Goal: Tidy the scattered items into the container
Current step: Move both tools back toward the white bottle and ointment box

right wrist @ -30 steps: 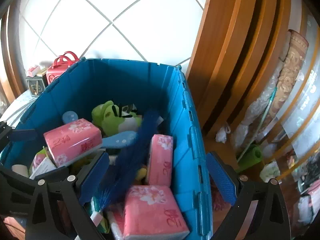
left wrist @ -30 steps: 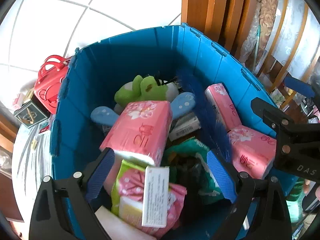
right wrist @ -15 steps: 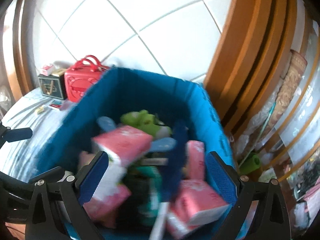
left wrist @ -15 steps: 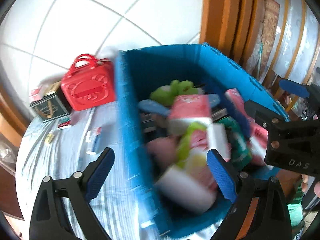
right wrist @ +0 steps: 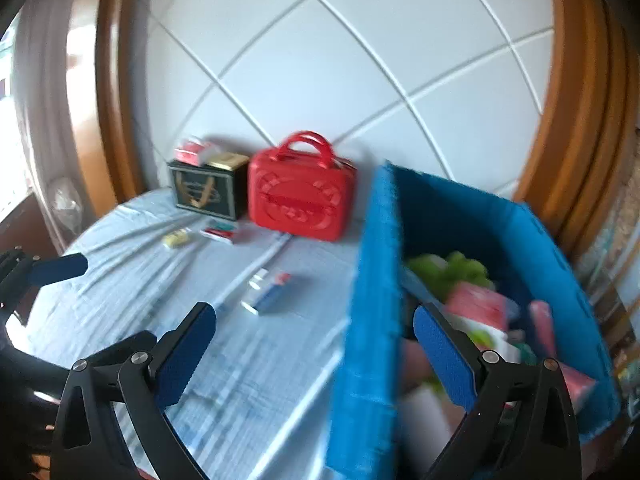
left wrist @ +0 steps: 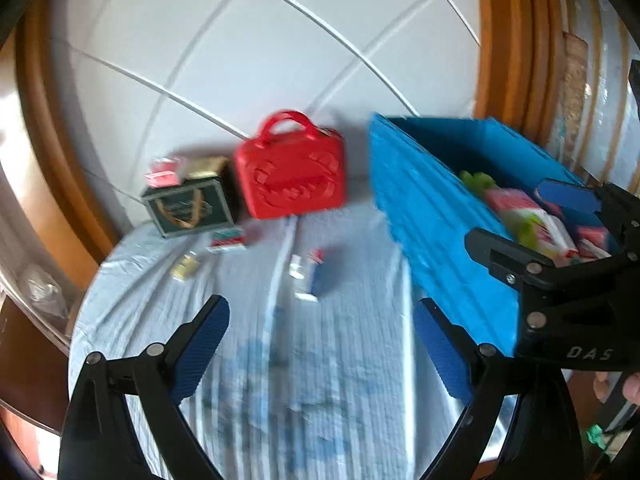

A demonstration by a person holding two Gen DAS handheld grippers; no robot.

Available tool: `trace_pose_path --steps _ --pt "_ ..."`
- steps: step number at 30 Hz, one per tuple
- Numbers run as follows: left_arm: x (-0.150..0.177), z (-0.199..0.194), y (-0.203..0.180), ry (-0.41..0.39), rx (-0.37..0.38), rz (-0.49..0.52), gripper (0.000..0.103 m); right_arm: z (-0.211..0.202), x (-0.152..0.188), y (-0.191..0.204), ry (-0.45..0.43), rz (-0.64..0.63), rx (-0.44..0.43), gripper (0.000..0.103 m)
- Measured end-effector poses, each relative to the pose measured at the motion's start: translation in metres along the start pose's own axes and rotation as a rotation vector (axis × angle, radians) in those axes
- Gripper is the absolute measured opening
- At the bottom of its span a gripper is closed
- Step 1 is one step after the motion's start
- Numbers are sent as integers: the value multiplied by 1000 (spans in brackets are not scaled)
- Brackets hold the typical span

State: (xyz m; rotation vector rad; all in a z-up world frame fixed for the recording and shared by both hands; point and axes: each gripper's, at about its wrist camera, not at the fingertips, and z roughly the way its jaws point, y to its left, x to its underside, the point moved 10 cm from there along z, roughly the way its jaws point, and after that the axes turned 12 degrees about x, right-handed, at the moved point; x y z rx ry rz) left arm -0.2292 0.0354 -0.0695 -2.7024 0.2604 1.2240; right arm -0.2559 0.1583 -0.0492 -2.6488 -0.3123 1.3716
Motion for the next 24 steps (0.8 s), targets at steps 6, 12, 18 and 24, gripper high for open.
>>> trace_pose_path --steps 6,12,18,24 --pt "-4 18 83 -9 -70 -93 94 36 -25 48 -26 10 -82 103" --pt "15 57 172 47 -180 -202 94 113 -25 76 35 61 -114 103" --pt "34 99 234 75 -214 -261 86 186 0 93 147 105 -88 99" --pt "48 181 247 117 -137 -196 86 259 49 120 292 192 -67 85"
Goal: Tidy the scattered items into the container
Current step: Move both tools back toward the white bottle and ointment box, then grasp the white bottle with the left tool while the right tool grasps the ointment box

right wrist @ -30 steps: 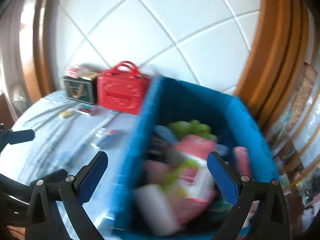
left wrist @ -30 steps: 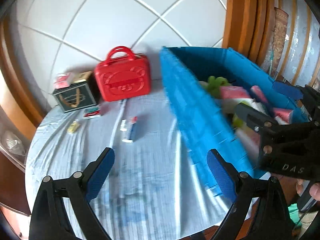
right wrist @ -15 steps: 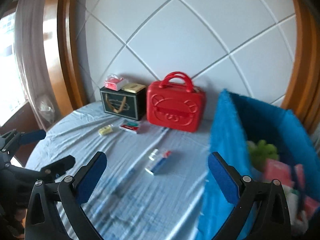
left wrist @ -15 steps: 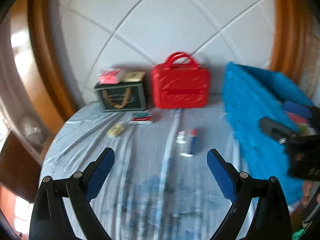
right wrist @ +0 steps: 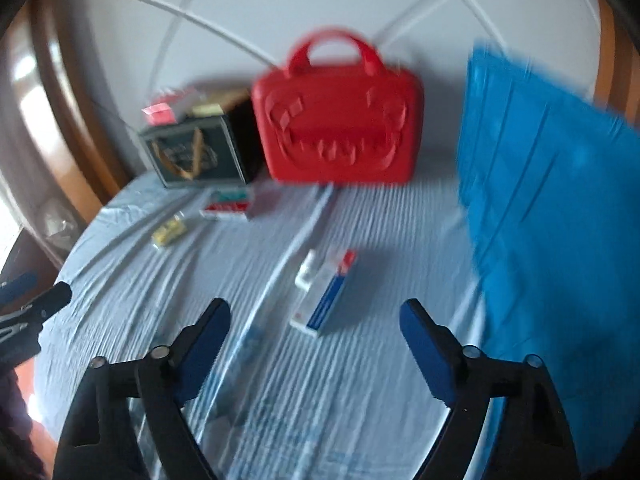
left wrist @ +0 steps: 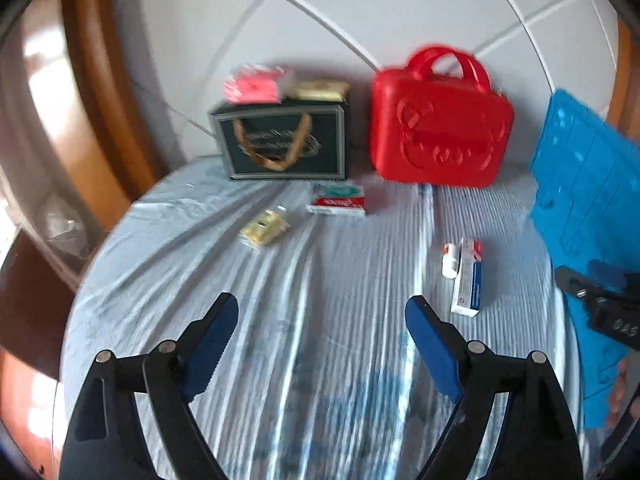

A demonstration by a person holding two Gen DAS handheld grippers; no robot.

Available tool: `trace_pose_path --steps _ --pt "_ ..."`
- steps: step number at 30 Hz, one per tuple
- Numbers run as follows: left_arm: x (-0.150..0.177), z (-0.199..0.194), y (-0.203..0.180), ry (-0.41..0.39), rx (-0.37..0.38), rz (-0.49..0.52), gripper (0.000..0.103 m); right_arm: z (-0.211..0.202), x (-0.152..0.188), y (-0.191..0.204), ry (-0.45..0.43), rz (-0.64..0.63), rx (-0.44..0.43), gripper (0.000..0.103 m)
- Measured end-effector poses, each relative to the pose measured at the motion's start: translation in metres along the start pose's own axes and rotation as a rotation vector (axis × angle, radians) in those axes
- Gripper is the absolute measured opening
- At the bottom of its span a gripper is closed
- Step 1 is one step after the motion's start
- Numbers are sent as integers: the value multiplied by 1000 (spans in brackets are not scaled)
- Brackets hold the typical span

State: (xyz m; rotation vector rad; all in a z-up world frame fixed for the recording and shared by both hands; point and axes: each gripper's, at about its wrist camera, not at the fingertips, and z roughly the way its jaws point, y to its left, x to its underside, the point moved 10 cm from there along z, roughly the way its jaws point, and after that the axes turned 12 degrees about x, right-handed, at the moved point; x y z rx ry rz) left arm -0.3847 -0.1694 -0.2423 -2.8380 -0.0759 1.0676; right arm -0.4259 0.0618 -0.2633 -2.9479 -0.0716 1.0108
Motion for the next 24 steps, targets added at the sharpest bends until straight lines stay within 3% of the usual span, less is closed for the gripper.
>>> trace_pose_path --steps 9,14,16,18,20,24 --pt "21 131 -6 100 113 43 86 119 41 12 115 136 91 82" --pt "18 172 -17 114 151 75 86 157 45 8 130 144 137 81" --pt "13 186 -27 116 173 87 86 166 43 8 127 128 126 76" --pt "8 201 -41 129 187 99 86 177 45 -1 143 88 181 51" --pt "2 214 -61 136 212 115 86 179 44 -13 142 73 225 50" --pt "-5 236 -102 145 254 157 86 183 41 -44 131 89 232 49"
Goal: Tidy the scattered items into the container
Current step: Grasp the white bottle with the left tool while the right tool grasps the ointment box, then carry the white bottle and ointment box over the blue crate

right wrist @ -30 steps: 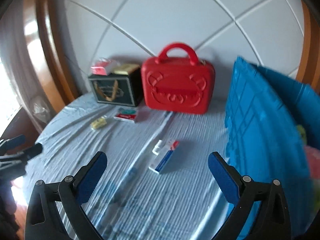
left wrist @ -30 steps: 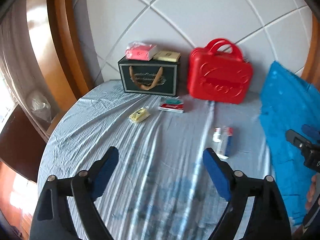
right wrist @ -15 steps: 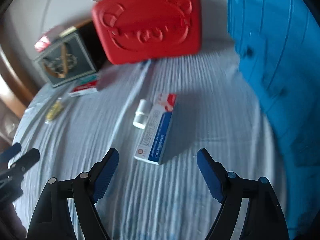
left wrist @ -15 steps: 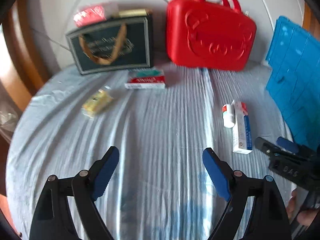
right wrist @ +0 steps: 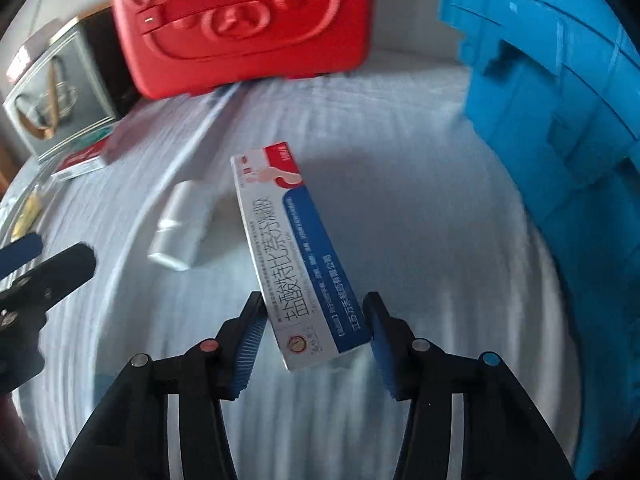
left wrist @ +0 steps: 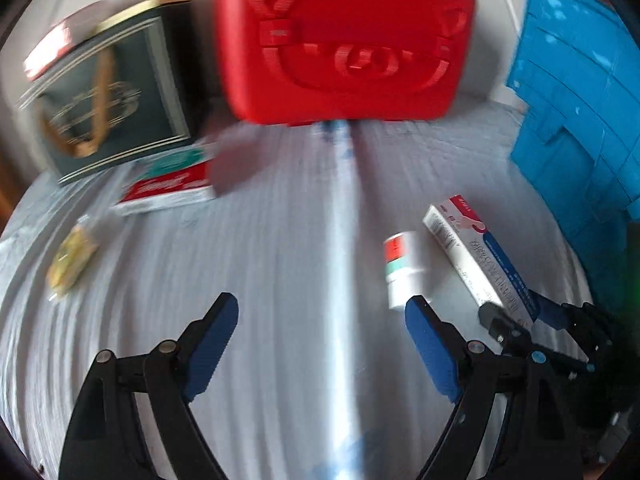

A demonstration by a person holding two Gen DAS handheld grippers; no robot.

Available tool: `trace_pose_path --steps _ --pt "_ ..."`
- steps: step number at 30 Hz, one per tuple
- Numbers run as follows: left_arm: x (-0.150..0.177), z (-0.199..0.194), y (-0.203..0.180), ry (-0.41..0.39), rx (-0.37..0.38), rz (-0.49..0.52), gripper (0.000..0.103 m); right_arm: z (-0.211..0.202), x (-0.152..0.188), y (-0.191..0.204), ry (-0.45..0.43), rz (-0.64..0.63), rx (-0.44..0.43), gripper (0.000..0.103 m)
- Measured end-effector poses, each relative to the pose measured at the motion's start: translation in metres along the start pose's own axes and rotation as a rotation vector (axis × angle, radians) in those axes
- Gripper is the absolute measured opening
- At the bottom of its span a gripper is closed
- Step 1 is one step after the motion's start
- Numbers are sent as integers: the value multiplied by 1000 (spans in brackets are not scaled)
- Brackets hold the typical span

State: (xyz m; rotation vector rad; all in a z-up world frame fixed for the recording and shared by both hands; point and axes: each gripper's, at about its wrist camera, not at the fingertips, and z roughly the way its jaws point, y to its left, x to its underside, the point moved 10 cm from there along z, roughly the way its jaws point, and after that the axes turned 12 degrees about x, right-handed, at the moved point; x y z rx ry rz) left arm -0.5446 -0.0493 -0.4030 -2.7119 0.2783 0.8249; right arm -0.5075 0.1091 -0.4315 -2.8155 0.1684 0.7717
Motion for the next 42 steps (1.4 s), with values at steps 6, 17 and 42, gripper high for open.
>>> trace_pose_path --steps 6,17,42 --pt "-1 43 -28 58 25 41 86 2 -5 -7 -56 -52 -62 61" --pt "-2 47 -19 -14 -18 35 39 6 -18 4 -129 -81 -60 61" --pt "22 -199 -40 -214 -206 -47 27 -233 -13 26 -406 -220 -209 39"
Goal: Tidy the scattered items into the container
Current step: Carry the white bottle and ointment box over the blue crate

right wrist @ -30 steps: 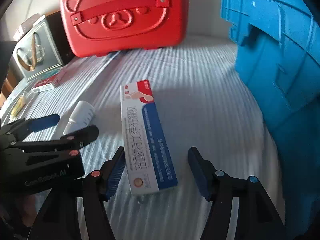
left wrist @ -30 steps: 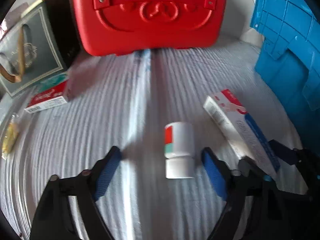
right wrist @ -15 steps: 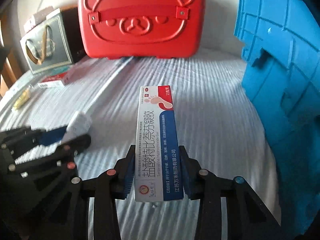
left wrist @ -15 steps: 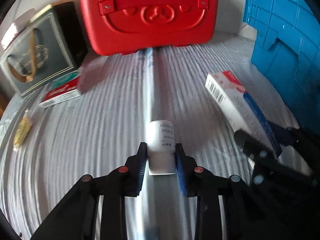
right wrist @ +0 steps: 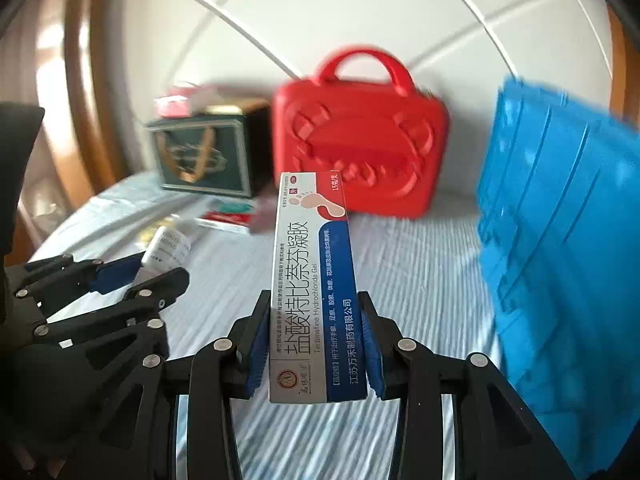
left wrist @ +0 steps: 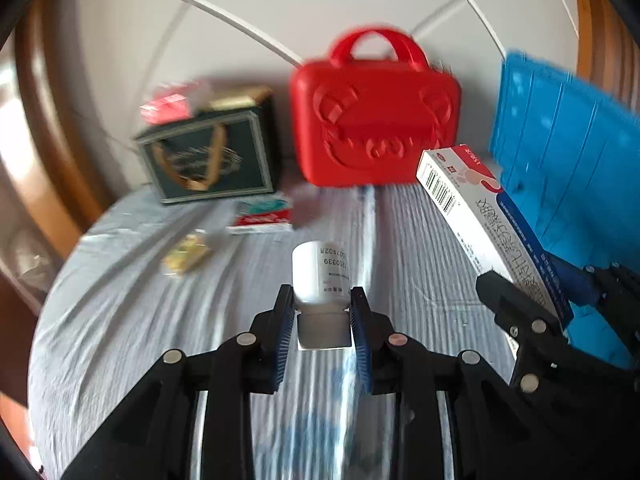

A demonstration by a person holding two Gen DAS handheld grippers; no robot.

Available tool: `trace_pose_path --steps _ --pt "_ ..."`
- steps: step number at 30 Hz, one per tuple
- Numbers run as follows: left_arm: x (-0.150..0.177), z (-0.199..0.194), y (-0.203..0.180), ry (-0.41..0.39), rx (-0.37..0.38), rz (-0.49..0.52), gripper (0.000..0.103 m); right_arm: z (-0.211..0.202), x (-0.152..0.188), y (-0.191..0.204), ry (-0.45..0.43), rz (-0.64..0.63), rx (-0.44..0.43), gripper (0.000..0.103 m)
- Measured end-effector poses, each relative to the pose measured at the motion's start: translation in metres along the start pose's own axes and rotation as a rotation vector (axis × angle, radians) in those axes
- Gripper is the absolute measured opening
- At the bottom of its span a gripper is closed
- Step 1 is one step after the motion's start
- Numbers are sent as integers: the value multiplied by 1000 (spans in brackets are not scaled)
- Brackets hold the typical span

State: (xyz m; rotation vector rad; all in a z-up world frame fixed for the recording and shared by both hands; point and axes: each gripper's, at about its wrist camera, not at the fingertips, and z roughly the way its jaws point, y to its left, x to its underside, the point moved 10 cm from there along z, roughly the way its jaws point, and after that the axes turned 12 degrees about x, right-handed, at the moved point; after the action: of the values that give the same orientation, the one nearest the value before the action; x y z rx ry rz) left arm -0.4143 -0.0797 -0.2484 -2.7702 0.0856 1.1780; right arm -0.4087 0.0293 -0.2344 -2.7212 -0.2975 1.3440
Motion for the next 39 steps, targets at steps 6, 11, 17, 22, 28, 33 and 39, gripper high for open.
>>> trace_pose_path --steps 6,11,17,22,28,33,39 --pt "-9 -92 0 -95 -43 -90 27 -84 -33 -2 -99 -52 -15 39" --pt "-11 -149 -17 -158 -36 -88 27 -140 -42 -15 -165 -57 -1 39" --pt "-10 -193 -54 -213 11 -30 27 -192 -38 -54 -199 10 80 39" --pt "-13 -221 -115 -245 88 34 27 -228 -29 -107 -219 62 143 39" --pt "-25 -230 -228 -259 186 131 27 -255 -15 -219 -235 135 255 39" --pt "-26 -206 -348 -230 262 162 27 -248 16 -340 -184 179 322 39" --pt "-13 -152 -466 -75 290 154 27 -223 52 -443 -97 162 333 39"
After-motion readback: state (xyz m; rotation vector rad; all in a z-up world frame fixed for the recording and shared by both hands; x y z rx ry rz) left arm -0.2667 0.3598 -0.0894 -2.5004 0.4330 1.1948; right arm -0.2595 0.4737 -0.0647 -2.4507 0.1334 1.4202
